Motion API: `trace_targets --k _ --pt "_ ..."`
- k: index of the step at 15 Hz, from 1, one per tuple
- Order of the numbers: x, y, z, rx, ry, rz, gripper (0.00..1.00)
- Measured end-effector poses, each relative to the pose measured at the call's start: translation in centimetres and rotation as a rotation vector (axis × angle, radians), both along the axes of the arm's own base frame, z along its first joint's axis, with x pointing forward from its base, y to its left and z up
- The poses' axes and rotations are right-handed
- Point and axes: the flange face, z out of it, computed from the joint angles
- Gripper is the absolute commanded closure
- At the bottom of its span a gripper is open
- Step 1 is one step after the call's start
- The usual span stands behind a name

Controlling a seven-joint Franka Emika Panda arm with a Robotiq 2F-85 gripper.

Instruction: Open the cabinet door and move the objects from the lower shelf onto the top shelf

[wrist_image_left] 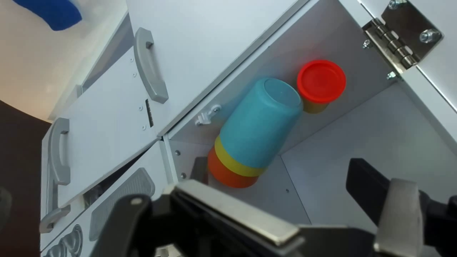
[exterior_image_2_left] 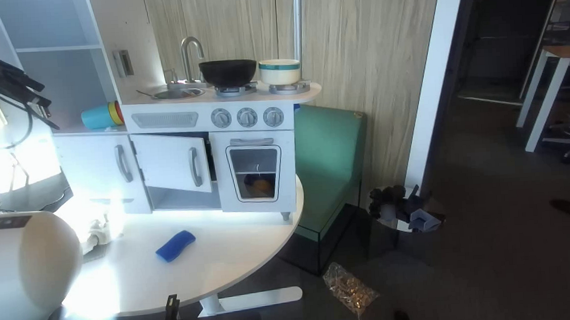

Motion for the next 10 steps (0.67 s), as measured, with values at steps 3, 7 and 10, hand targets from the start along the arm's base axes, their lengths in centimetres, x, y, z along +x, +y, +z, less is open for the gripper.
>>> trace_targets --k 3,7,10 --pt "2.6 -1.3 -1.7 0.008 -0.025 0.002 0.0" --pt "4.7 -3.7 -2.5 0.044 -0.043 -0.052 0.0" --pt "5.7 -4.9 -3.2 0.061 -0.043 -0.084 0.0"
